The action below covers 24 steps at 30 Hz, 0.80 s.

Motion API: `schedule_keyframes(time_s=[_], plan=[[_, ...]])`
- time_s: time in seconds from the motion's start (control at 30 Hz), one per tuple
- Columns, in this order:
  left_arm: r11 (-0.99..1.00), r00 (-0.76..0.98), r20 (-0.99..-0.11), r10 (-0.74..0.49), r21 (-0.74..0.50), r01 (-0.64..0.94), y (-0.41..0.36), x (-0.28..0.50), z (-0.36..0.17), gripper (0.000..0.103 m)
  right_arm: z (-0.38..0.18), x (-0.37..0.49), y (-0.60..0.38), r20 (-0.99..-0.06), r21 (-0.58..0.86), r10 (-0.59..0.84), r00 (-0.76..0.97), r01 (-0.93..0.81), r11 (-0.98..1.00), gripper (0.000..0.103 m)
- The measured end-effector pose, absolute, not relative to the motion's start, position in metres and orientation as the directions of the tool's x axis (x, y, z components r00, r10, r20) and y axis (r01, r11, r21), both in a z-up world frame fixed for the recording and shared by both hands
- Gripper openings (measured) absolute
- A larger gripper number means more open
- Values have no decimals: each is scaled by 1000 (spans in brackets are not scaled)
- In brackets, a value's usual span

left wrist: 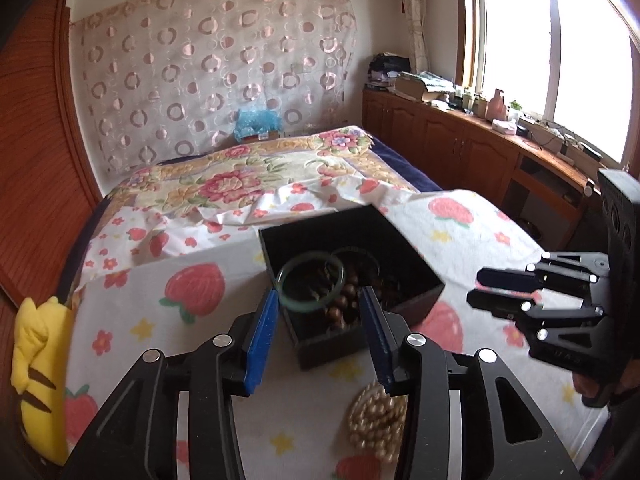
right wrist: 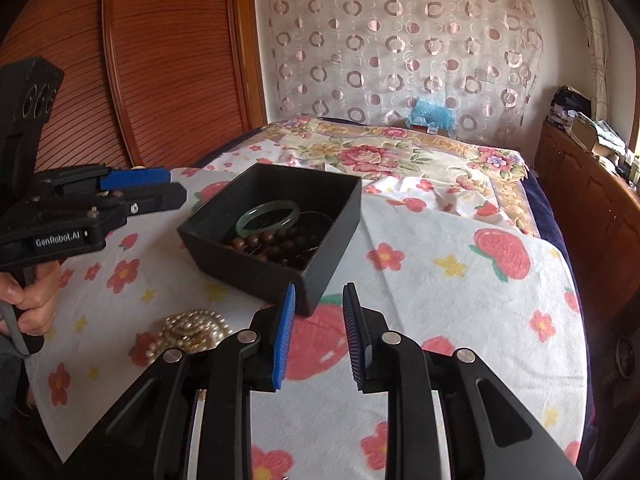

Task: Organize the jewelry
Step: 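Lower the left tool onto the pearl necklace and close it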

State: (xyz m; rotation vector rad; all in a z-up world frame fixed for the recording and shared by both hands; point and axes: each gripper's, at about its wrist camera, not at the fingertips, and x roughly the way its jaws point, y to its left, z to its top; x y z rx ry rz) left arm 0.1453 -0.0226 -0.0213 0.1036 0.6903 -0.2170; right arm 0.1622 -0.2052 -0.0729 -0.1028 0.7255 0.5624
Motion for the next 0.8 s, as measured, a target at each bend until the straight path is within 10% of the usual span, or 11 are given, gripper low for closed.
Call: schedule_keyframes(time_s=[0.6, 0.8], plan=[[958, 658, -721, -220, -31, 286, -24, 100, -72, 54, -88, 125, -192, -676, 109, 459, 577, -538, 836, 37], [938, 640, -722, -264, -38, 344, -46, 109, -72, 38, -87, 122, -203, -671, 120, 457, 584, -523, 844, 37]])
